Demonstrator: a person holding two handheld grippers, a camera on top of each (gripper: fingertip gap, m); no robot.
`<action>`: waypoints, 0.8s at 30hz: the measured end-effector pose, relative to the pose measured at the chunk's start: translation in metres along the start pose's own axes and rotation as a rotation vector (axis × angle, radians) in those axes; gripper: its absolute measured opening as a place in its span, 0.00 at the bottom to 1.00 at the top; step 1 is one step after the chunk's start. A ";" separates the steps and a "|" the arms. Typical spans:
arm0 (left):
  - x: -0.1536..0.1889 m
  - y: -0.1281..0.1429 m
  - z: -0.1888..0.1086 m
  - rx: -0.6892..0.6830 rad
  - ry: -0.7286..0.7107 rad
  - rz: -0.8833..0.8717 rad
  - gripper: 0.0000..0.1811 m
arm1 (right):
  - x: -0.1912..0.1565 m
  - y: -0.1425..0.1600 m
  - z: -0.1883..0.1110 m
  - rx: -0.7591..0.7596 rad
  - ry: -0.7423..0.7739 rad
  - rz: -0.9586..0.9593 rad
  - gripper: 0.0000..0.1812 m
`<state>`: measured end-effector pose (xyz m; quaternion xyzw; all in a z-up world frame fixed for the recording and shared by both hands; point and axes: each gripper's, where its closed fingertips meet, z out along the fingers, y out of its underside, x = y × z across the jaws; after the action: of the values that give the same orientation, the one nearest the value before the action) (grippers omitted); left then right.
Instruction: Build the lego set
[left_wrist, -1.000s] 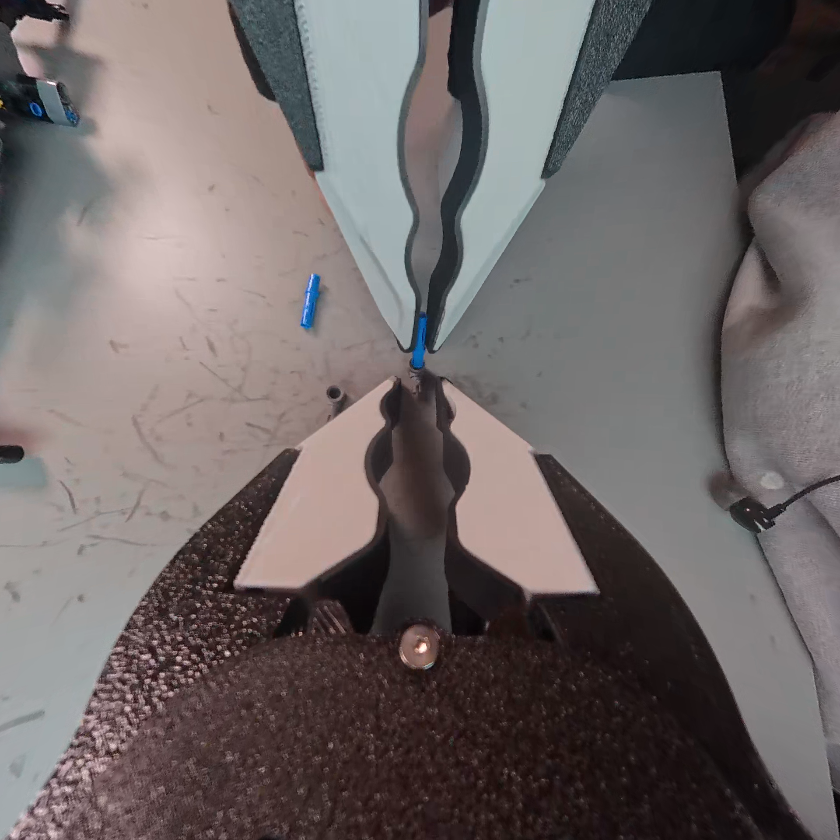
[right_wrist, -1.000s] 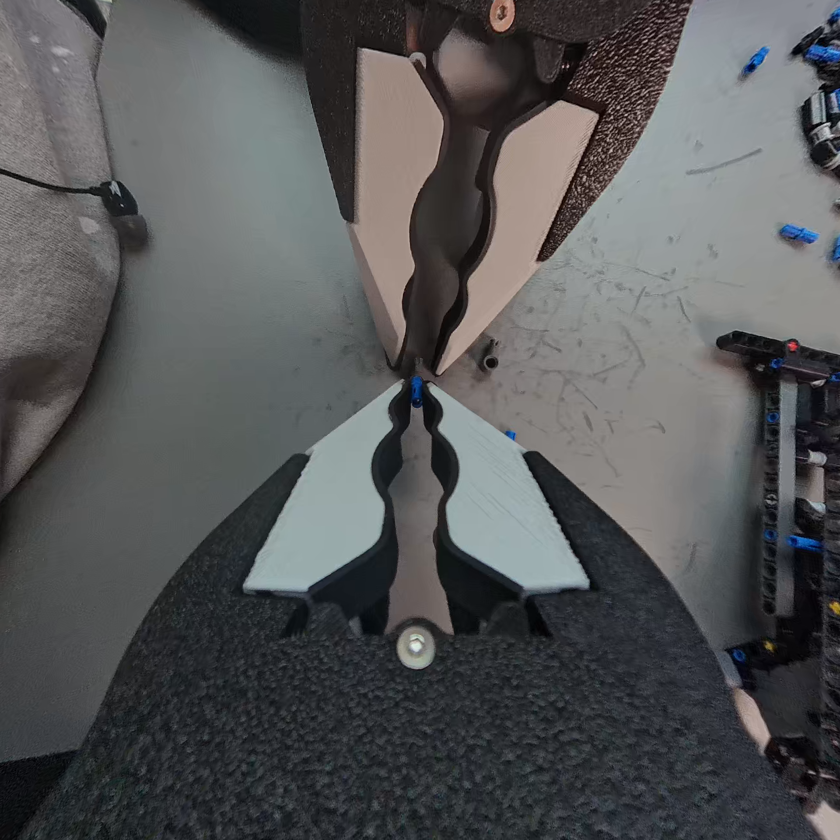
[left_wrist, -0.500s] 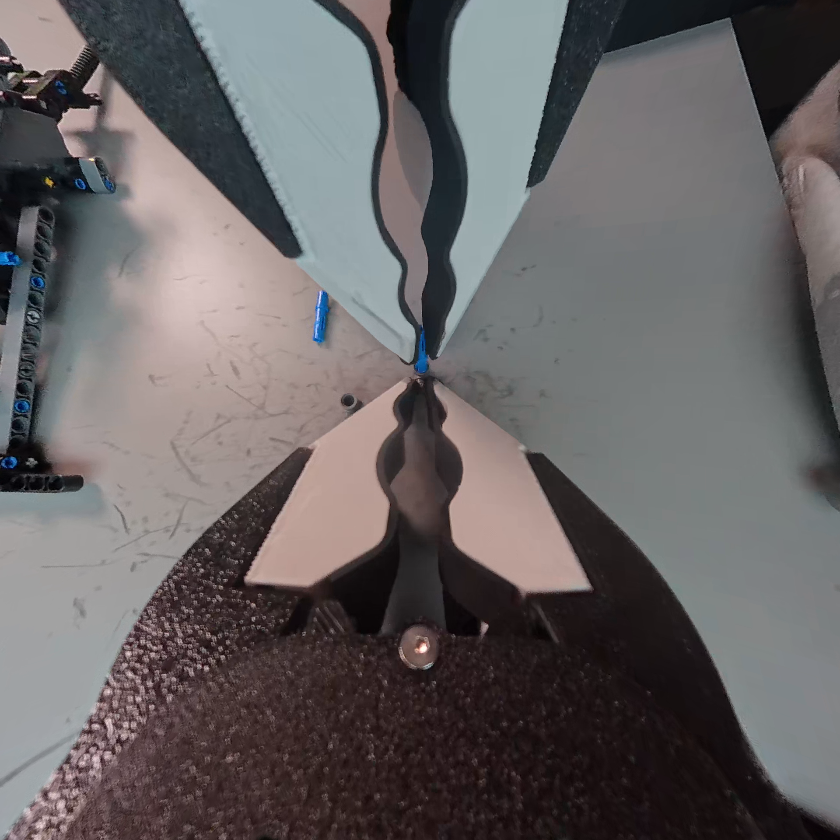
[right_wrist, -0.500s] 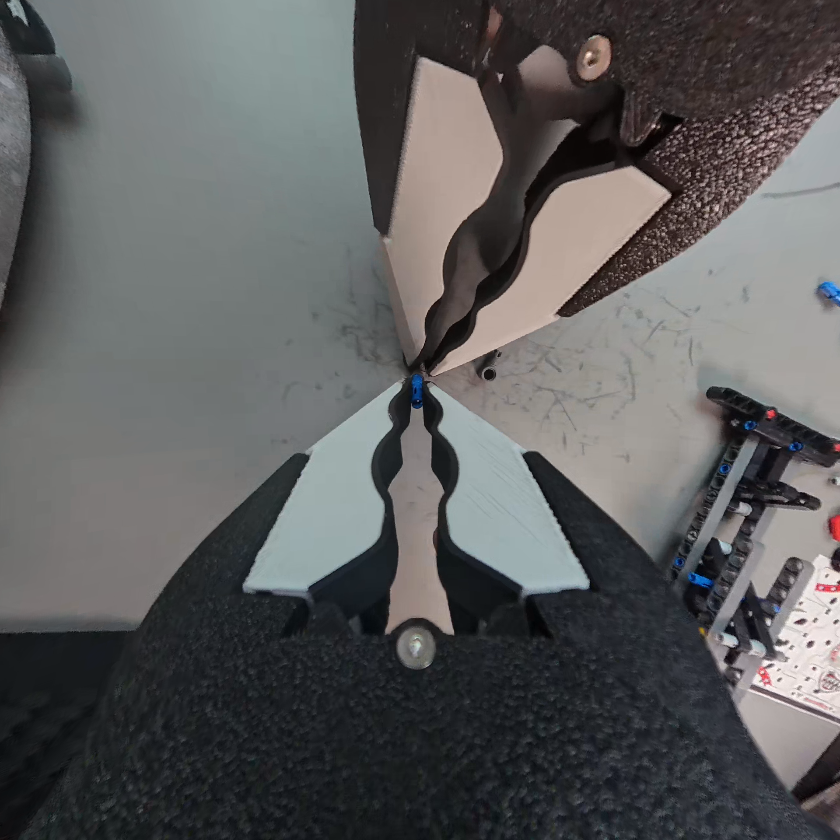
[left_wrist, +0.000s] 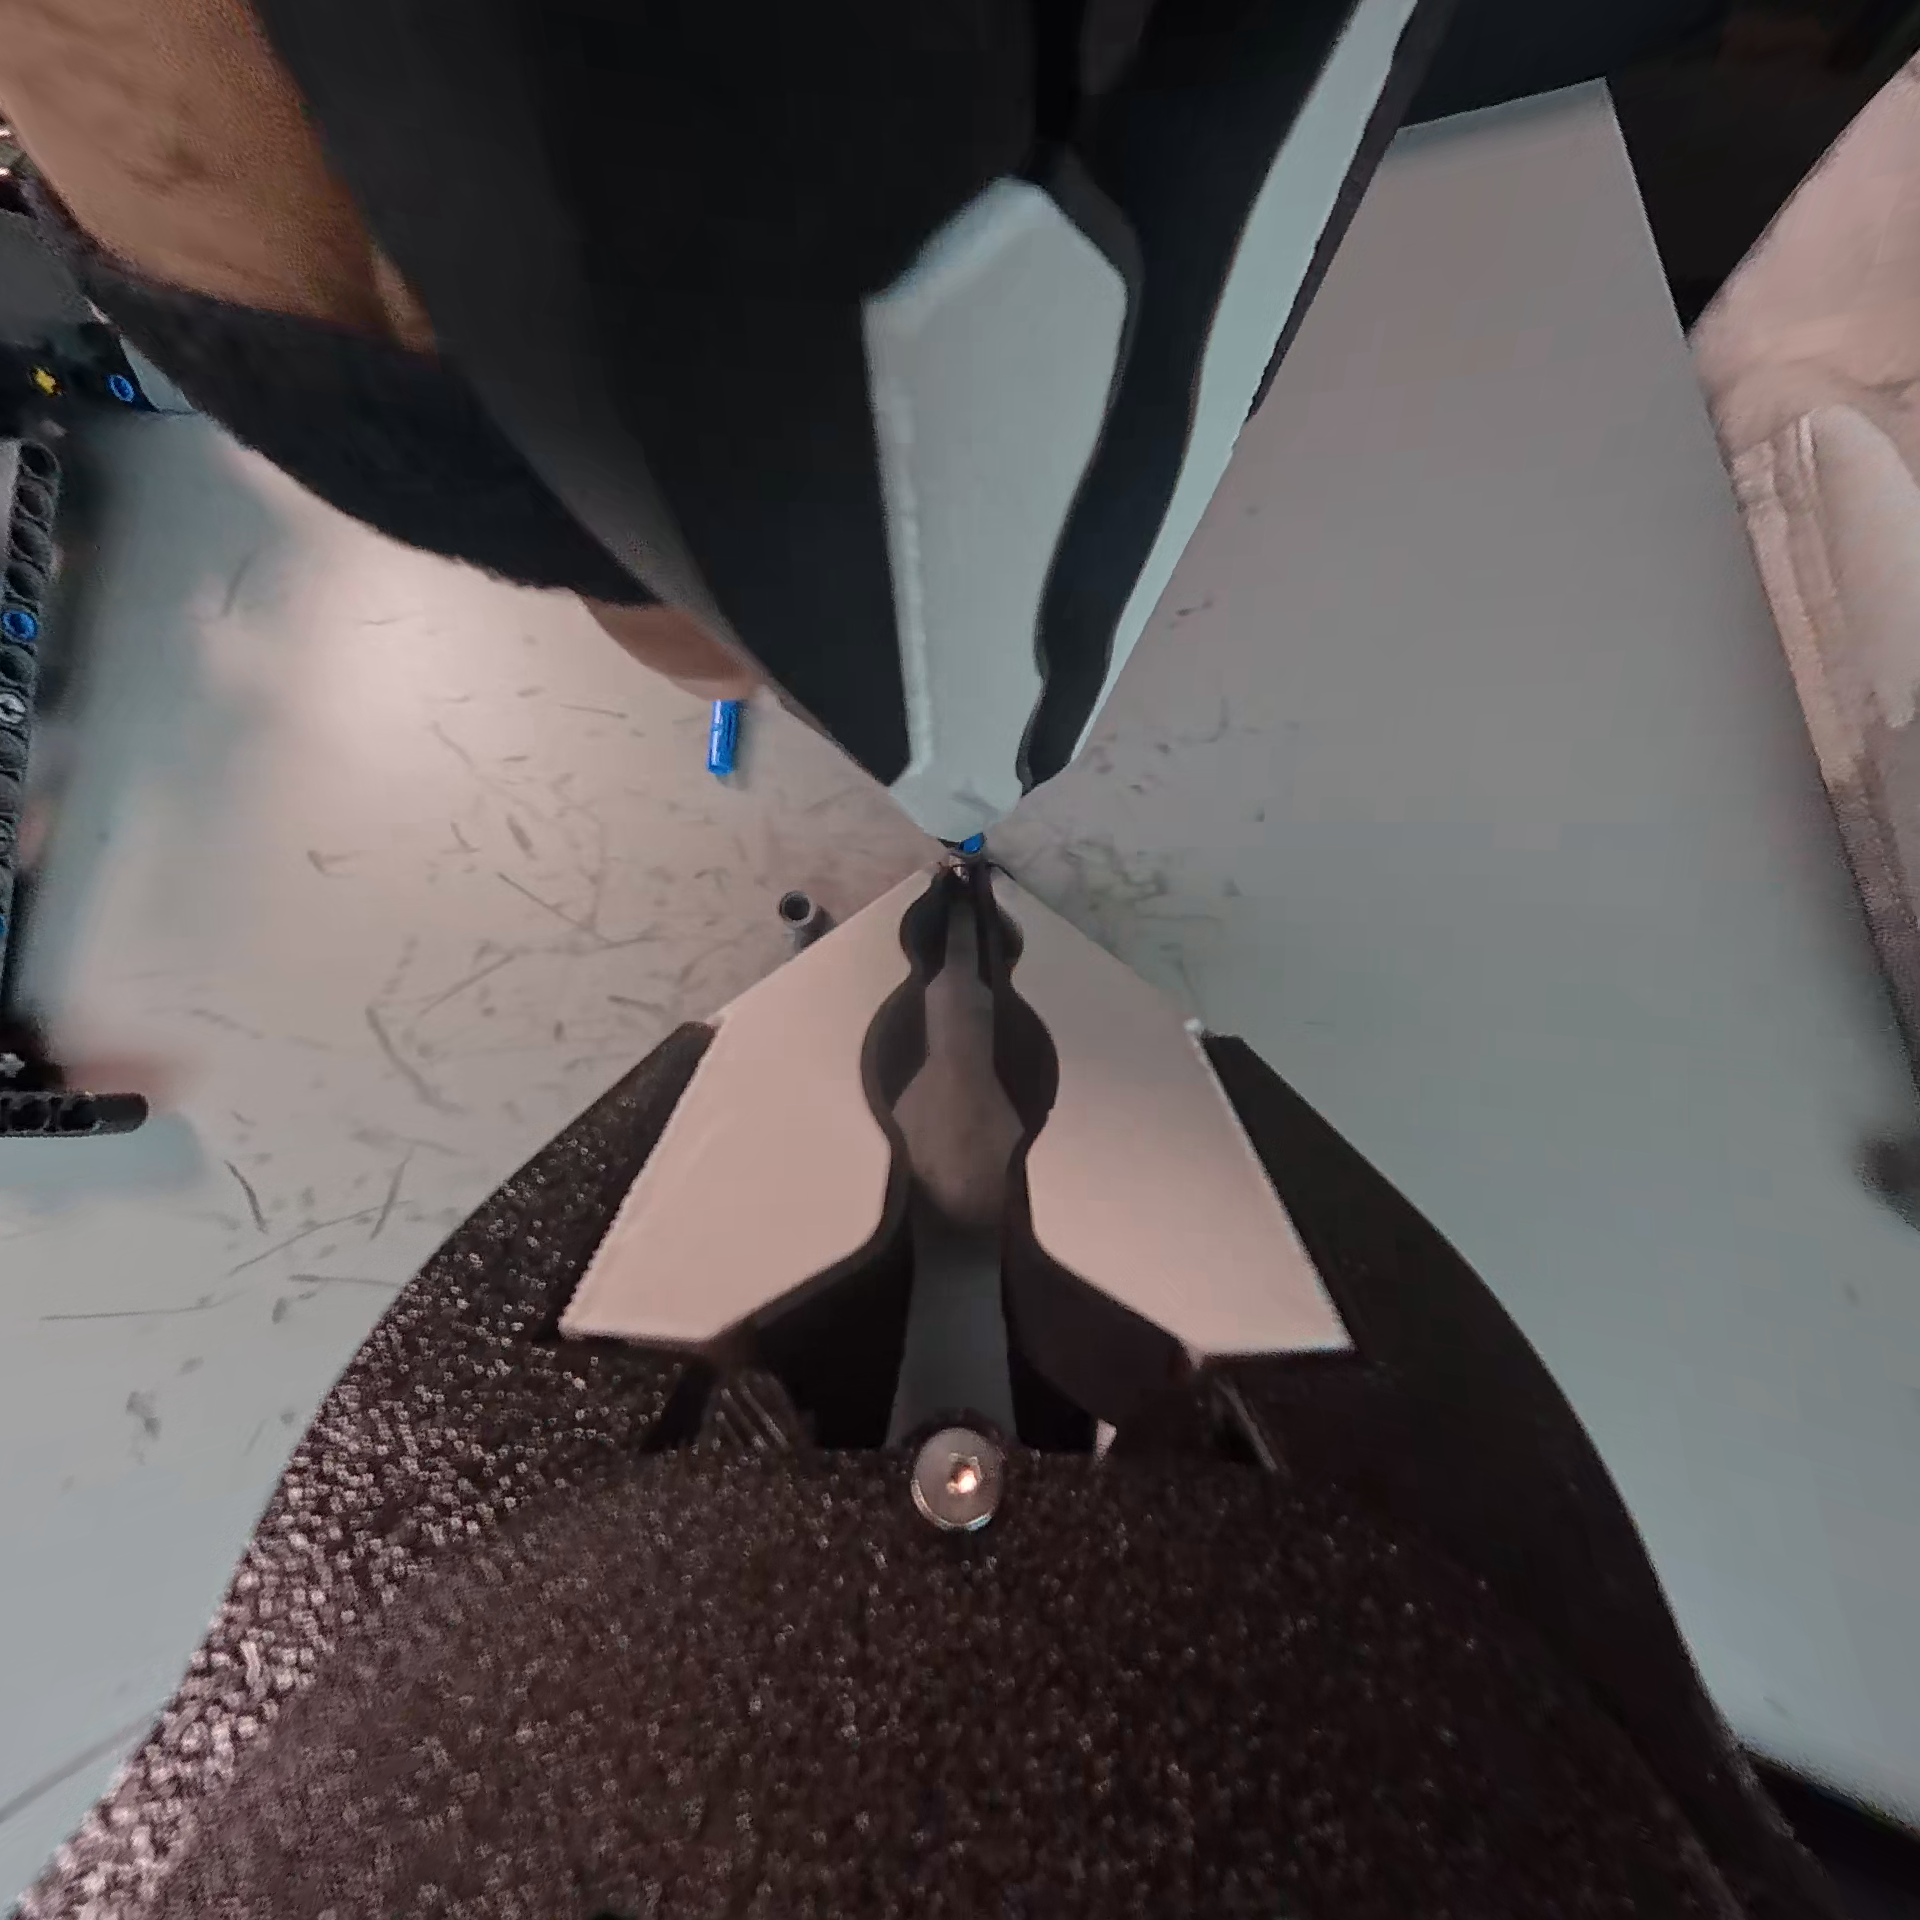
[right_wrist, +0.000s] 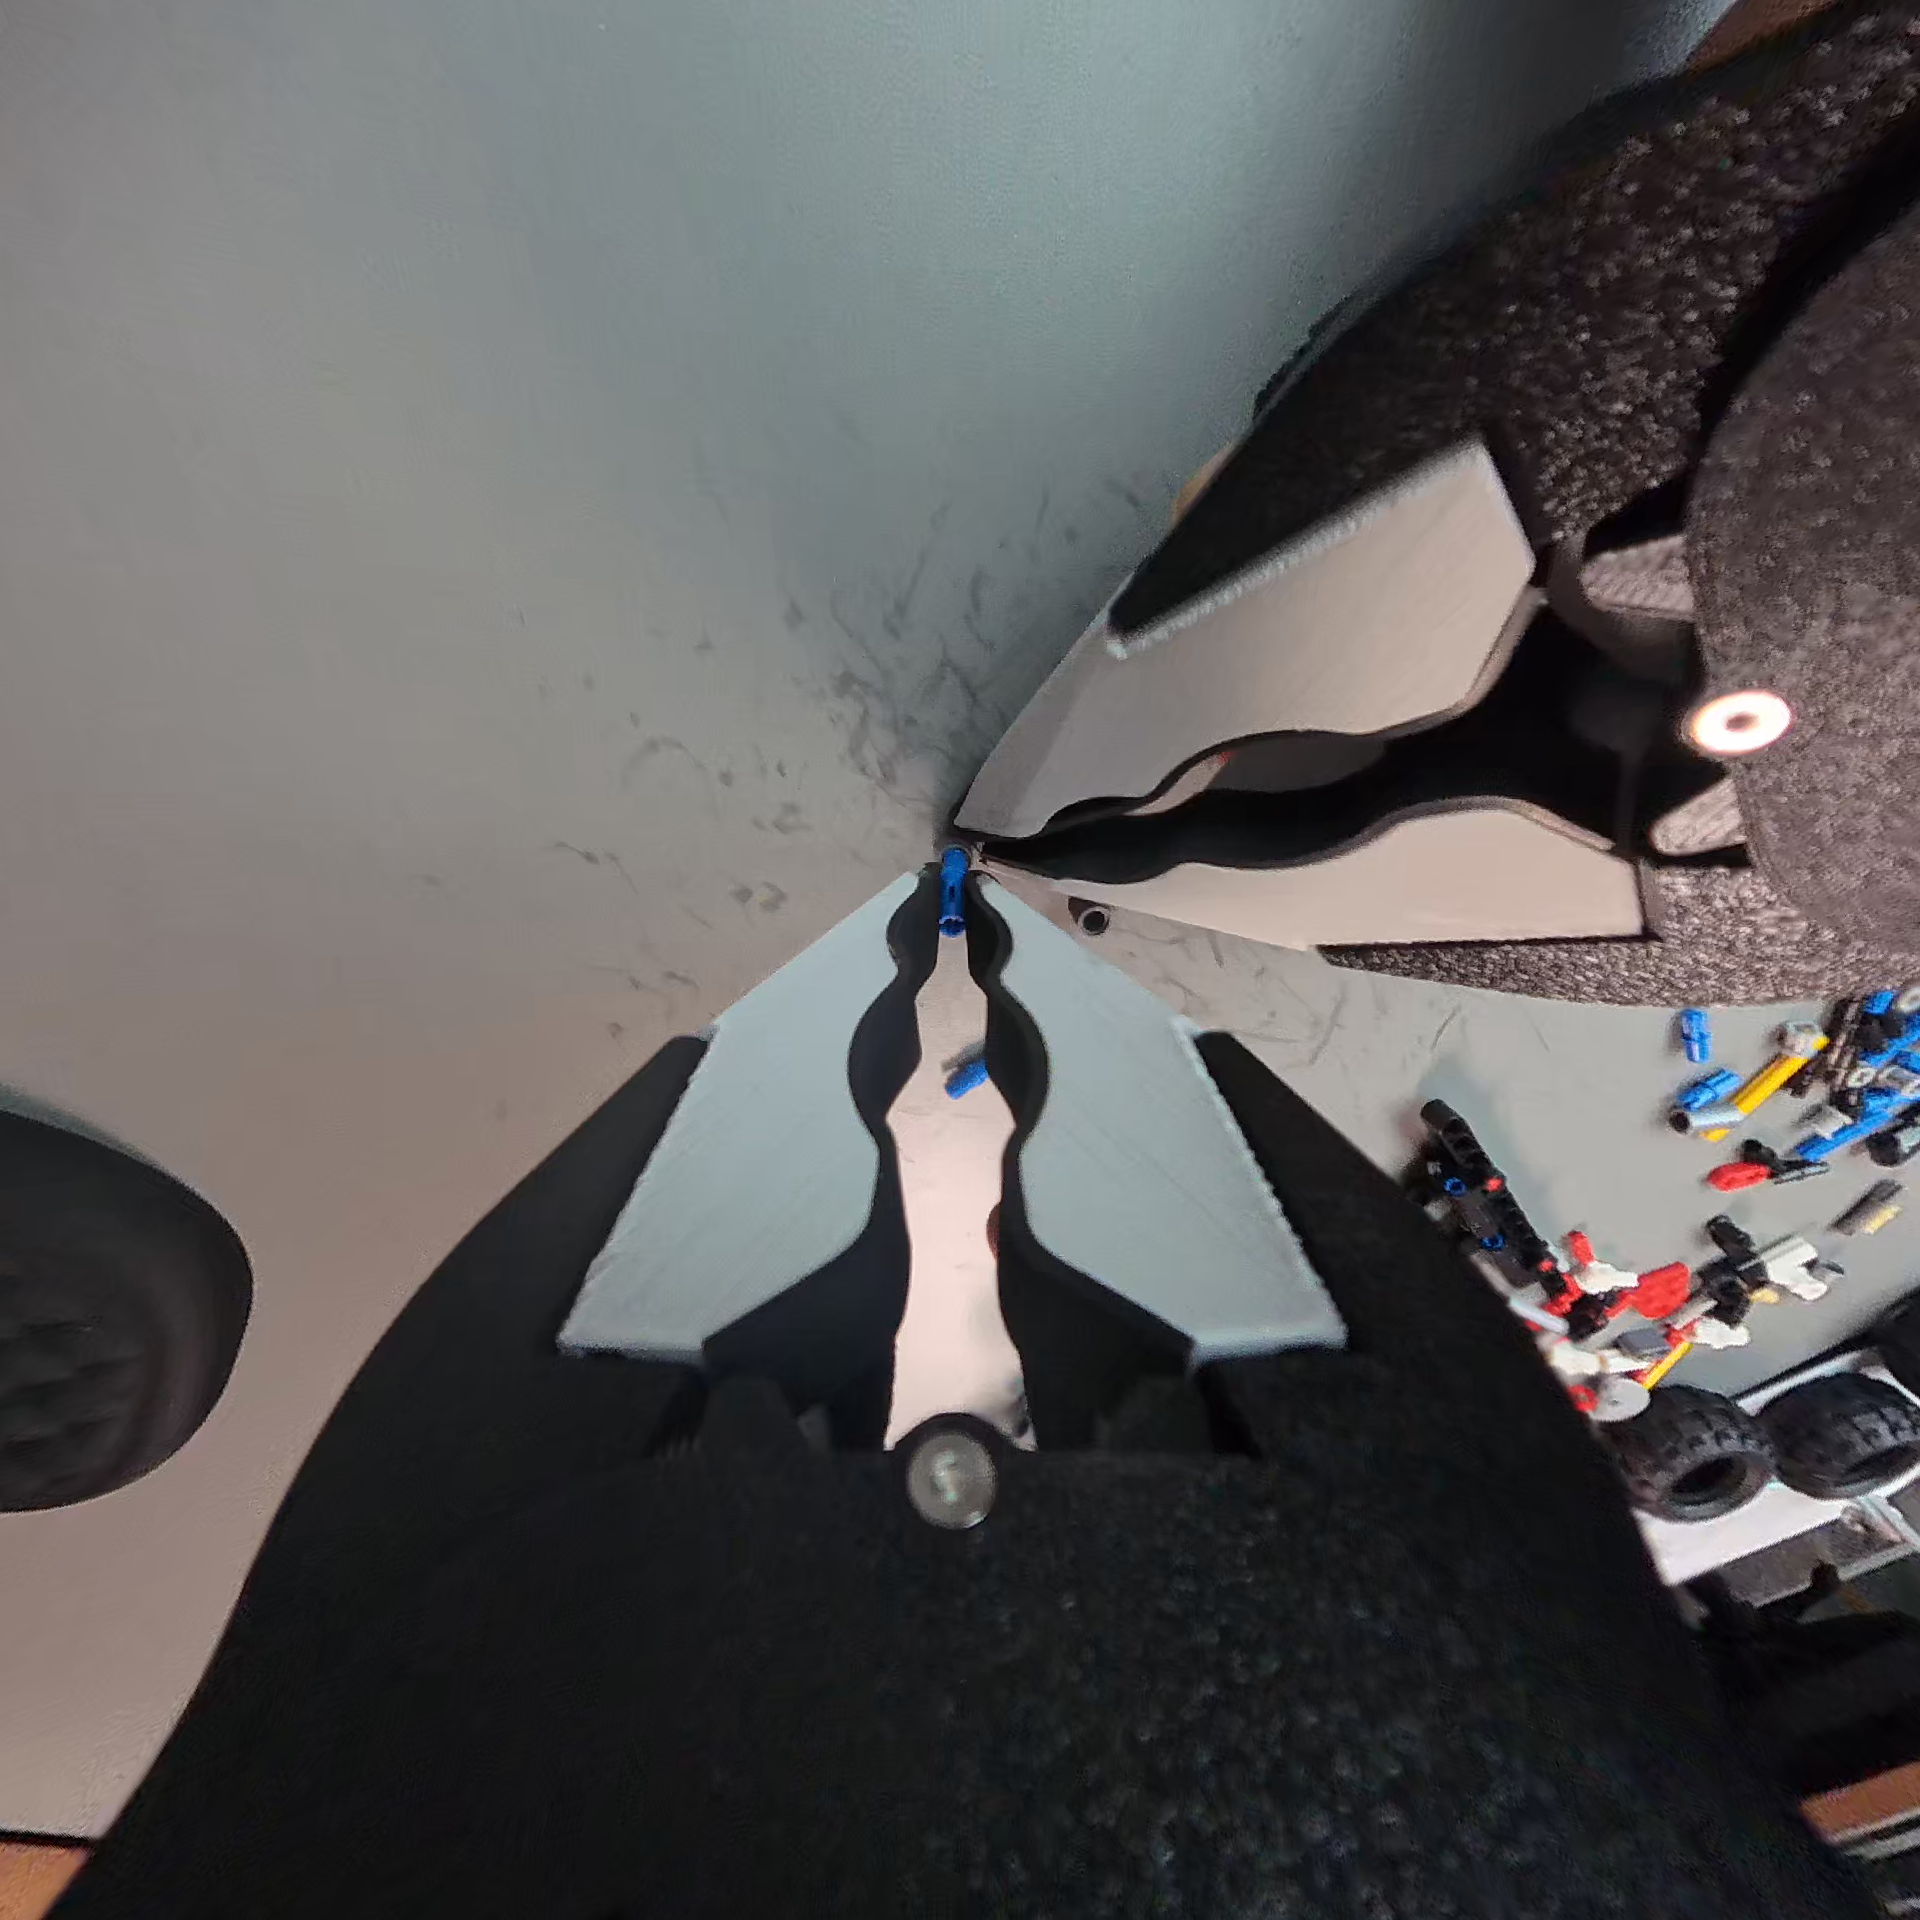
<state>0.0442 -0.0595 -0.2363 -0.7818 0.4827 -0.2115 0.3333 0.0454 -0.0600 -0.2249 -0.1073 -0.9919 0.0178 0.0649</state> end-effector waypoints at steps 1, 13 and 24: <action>0.000 0.000 0.000 0.000 0.007 -0.012 0.03 | 0.000 0.000 0.000 -0.002 -0.002 -0.021 0.02; -0.001 0.000 0.000 0.004 0.023 -0.047 0.03 | 0.000 -0.001 0.007 -0.009 -0.048 0.037 0.02; -0.002 0.000 -0.001 -0.001 0.015 -0.051 0.03 | 0.001 0.000 -0.002 0.196 0.037 0.381 0.04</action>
<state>0.0428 -0.0581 -0.2362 -0.7924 0.4654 -0.2255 0.3236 0.0442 -0.0597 -0.2232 -0.2864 -0.9458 0.1243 0.0889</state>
